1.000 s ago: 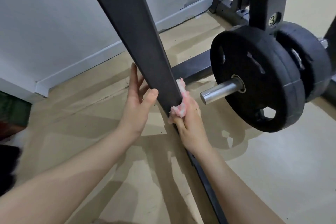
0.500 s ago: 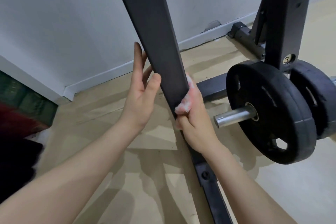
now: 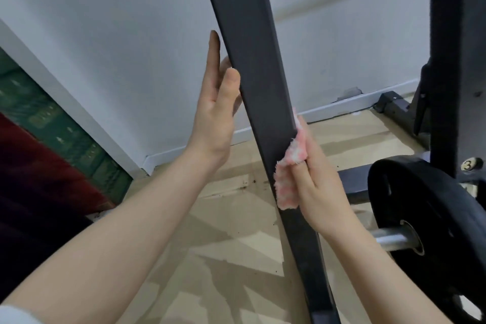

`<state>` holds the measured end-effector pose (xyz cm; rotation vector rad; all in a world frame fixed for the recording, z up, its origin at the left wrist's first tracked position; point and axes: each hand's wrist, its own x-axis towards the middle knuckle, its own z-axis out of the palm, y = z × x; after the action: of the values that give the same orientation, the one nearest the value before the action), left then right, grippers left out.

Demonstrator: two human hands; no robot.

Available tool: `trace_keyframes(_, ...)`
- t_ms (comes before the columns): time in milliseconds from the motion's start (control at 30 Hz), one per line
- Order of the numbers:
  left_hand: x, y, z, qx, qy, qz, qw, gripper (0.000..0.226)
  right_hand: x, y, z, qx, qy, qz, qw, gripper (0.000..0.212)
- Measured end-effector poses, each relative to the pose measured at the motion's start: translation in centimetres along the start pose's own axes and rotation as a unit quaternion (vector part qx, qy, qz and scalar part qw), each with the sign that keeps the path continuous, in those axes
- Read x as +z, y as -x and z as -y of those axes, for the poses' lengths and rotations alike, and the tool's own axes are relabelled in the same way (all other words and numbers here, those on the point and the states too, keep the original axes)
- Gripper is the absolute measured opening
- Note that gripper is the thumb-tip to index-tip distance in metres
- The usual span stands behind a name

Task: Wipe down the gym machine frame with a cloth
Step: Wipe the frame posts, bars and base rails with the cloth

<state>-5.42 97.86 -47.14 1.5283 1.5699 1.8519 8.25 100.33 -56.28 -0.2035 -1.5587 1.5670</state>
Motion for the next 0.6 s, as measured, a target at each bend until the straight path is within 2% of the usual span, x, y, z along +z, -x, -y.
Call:
trace_keyframes(133, -0.9, -1.9, -1.4, 0.018, -0.008, -0.038, 0.999, 0.066, 1.1, -5.3, 4.0, -0.081, -0.013, 0.009, 0.997, 0.047)
trace_keyframes(200, -1.2, -2.6, -2.5, 0.028, -0.004, -0.036, 0.999, 0.060, 1.0, -5.9, 4.3, -0.108, 0.052, 0.016, 0.993, 0.051)
trace_keyframes(267, -1.4, -3.1, -3.8, 0.031, -0.006, -0.024, 0.999, 0.060, 0.4, -5.1, 3.7, -0.099, 0.089, 0.026, 0.991, 0.057)
trace_keyframes(367, -1.3, -3.6, -5.0, 0.023, -0.011, 0.016, 1.000, 0.061, 0.5, -5.6, 4.8, -0.081, 0.072, 0.031, 0.994, 0.058)
trace_keyframes(500, -1.3, -3.6, -5.3, 0.002, 0.015, 0.027, 1.000, 0.069, 2.0, -11.6, 9.3, -0.169, 0.113, 0.000, 0.979, 0.057)
trace_keyframes(600, -1.6, -3.7, -5.5, -0.023, 0.048, 0.041, 0.998, 0.067, 1.8, -12.2, 10.8, -0.194, 0.113, 0.054, 0.973, 0.064)
